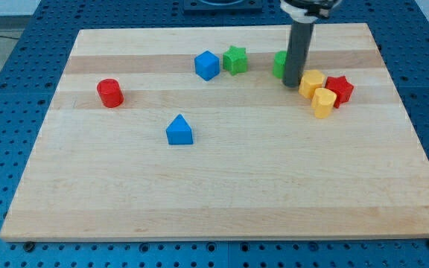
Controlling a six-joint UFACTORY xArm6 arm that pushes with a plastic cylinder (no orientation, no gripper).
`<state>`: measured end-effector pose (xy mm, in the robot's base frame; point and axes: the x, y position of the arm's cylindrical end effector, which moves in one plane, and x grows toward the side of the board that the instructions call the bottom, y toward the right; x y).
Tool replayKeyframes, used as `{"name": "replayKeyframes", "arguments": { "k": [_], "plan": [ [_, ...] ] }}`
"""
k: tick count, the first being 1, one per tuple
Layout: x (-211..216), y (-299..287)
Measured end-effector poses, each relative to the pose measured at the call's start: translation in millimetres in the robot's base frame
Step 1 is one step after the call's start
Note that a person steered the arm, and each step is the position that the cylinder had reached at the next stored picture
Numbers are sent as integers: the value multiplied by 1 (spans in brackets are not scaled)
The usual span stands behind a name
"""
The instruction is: Push the red circle above the blue triangle
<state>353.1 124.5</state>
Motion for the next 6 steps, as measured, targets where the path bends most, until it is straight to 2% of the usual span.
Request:
{"name": "replayKeyframes", "arguments": {
  "k": [3, 4, 5, 6],
  "plan": [
    [3, 7],
    [1, -39],
    [9, -117],
    [57, -192]
  ]
}}
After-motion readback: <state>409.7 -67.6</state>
